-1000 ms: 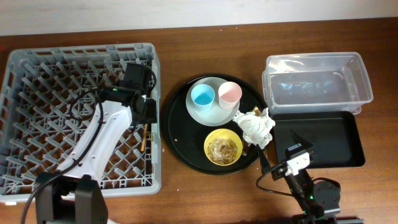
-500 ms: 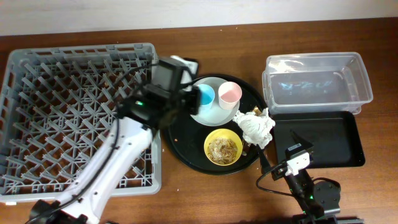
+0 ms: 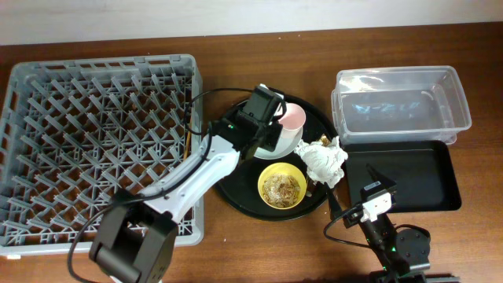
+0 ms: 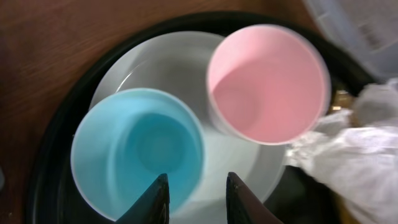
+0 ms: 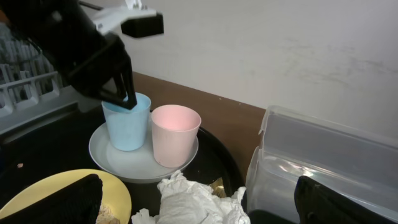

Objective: Sort waste into correct bins and load items into the dishwasher rack
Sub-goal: 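Reach left gripper to the blue cup on the plate and grasp it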

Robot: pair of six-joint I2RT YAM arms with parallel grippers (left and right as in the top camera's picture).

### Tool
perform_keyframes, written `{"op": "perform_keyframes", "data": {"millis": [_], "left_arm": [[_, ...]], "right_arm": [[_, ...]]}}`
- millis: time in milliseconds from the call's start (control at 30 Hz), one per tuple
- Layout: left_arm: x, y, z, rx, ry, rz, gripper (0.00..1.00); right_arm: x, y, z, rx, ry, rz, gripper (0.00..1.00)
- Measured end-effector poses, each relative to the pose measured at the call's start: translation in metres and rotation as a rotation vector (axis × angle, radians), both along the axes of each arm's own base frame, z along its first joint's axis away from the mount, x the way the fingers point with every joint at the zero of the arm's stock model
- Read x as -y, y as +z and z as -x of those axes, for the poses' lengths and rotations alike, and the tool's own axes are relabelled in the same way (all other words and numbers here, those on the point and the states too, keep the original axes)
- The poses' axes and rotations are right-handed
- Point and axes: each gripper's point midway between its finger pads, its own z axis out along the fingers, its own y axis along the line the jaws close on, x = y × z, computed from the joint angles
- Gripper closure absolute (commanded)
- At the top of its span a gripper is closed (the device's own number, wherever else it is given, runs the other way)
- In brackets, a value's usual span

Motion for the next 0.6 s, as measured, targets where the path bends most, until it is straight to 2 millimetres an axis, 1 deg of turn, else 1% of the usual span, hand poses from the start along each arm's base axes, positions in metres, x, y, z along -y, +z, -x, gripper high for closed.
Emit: {"op": "perform_keyframes", "data": {"millis": [100, 233, 467, 600], "left_arm": [[-0.003, -0.010, -0.002, -0.007, 0.009, -0.030, 0.72], [-0.006, -0.018, -0.001, -0.021, 0.015, -0.052, 0.73], [-0.011, -0.024, 0.006, -0.053, 0.011, -0.079, 0.86], [-0.014, -0.027, 0.009, -0.069, 0.008, -0.094, 0.89]], "right_arm": [[0.000, 0.000, 0.000, 0.000, 0.000, 0.000, 0.02], [0.000, 0.000, 0.000, 0.000, 0.000, 0.000, 0.02], [0.000, 0.000, 0.000, 0.000, 0.000, 0.000, 0.02], [0.000, 0.000, 0.000, 0.000, 0.000, 0.000, 0.01]]}}
